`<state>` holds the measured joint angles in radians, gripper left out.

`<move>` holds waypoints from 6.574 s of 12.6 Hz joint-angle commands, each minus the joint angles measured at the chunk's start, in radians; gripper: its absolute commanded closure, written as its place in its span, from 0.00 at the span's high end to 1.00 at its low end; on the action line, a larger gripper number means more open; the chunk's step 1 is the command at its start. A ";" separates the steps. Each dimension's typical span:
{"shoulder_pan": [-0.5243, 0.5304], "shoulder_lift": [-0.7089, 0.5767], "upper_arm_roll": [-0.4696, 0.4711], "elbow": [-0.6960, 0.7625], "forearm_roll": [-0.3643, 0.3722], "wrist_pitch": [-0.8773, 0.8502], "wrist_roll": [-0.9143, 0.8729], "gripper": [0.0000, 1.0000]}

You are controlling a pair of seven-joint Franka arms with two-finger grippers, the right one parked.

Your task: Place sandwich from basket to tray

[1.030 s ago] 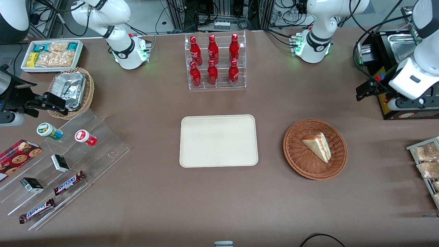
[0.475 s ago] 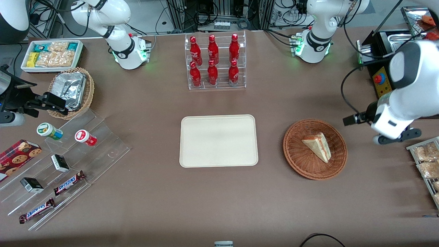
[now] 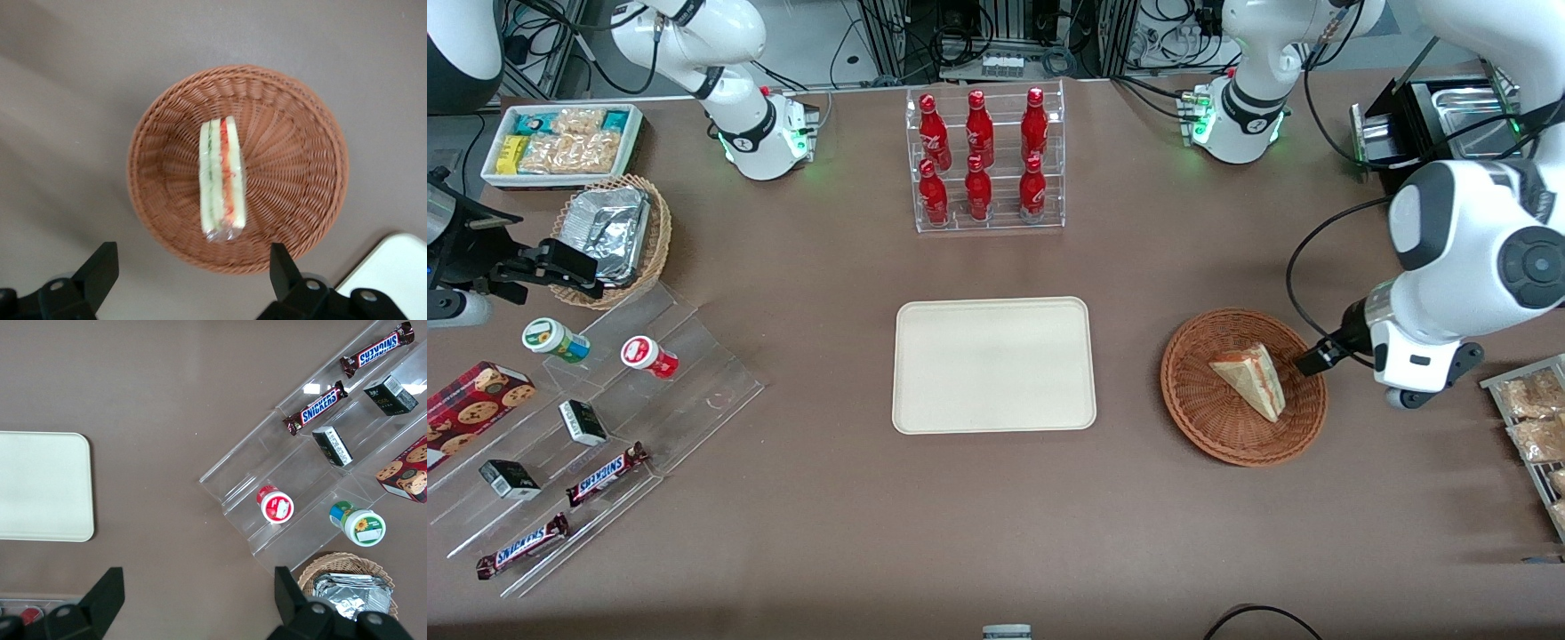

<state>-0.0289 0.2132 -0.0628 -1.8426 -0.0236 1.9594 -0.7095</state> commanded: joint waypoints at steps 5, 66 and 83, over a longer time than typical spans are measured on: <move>-0.025 -0.015 -0.005 -0.231 0.004 0.291 -0.061 1.00; -0.668 0.486 -0.031 0.319 0.044 0.280 -0.133 1.00; -0.192 -0.141 -0.022 0.289 0.020 -0.568 0.296 1.00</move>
<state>-0.2768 0.1448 -0.0723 -1.4984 -0.0194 1.4195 -0.5113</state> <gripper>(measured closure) 0.000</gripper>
